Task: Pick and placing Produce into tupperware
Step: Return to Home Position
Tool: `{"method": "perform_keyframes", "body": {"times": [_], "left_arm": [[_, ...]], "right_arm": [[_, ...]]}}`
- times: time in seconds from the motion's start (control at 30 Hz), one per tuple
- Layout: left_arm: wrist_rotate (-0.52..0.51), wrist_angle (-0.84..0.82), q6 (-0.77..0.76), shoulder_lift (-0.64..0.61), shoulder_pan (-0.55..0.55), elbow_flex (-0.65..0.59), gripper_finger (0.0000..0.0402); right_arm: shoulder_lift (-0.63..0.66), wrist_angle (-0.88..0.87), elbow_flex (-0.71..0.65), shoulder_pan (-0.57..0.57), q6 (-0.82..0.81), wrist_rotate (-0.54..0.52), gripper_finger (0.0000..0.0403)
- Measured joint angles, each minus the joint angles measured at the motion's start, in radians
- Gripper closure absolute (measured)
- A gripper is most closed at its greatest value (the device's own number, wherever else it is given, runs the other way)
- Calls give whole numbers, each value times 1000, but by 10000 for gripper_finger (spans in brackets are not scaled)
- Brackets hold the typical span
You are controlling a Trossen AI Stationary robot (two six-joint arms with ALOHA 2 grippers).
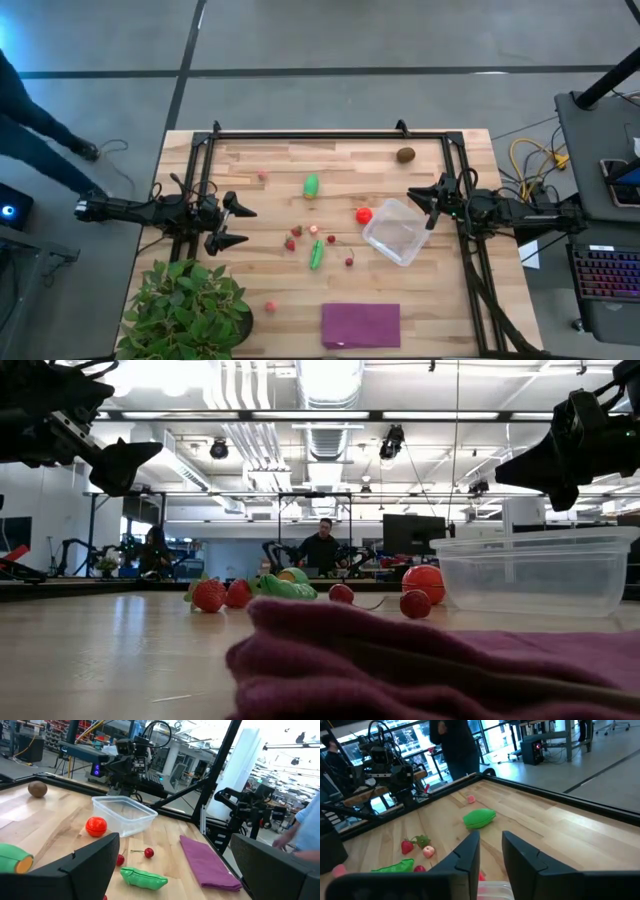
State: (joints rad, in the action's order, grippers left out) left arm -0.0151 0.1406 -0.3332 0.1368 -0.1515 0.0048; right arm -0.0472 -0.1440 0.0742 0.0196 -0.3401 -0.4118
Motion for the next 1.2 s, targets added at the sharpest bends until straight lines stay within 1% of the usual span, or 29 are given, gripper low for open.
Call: {"method": "perform_keyframes", "body": {"times": [0.23,0.6,0.97,1.2], "left_arm": [[0,0,0,0,0,0,35],[0,0,0,0,0,0,35],[0,0,0,0,0,0,35],[0,0,0,0,0,0,35]], "right_arm": [[0,0,0,0,0,0,321],[0,0,0,0,0,0,333],[0,0,0,0,0,0,323],[0,0,0,0,0,0,331]]}}
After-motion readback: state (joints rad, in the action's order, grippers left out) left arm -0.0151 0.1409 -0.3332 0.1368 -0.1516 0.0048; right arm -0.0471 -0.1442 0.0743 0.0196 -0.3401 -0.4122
